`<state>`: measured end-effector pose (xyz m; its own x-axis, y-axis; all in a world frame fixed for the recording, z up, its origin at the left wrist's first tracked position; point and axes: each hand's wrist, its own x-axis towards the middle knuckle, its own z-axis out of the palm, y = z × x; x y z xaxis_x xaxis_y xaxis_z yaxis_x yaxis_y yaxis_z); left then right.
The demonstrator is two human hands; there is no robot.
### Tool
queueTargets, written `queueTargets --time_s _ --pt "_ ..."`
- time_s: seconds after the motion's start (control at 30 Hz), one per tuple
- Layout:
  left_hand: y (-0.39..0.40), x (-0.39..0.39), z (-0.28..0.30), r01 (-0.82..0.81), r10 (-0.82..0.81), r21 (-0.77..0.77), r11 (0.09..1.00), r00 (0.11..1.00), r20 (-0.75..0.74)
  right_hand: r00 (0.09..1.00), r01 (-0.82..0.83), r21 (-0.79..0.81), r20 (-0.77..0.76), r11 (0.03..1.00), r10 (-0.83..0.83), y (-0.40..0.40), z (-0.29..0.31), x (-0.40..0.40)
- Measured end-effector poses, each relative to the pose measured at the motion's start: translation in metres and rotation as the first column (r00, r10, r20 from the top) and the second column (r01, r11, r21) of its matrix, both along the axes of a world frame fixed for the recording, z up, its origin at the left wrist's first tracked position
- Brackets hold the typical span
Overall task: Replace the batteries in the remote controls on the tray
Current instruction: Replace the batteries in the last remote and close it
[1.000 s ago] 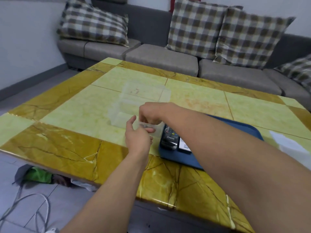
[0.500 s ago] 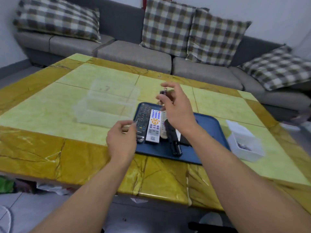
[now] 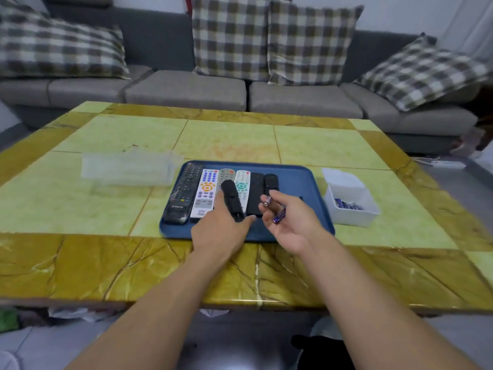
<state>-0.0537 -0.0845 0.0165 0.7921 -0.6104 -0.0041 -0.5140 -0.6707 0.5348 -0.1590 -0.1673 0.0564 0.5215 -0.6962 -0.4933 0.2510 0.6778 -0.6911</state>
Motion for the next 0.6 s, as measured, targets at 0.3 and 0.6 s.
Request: queueTargets --time_s 0.3,0.6 --pt "-0.004 0.002 0.002 -0.102 0.097 -0.089 0.991 0.994 -0.054 0.995 -0.061 -0.127 -0.081 0.990 0.051 -0.004 0.007 -0.001" --pt "0.008 -0.008 0.012 -0.274 -0.278 -0.630 0.727 0.721 -0.635 0.985 -0.169 -0.362 -0.089 0.917 0.146 0.004 0.014 -0.006"
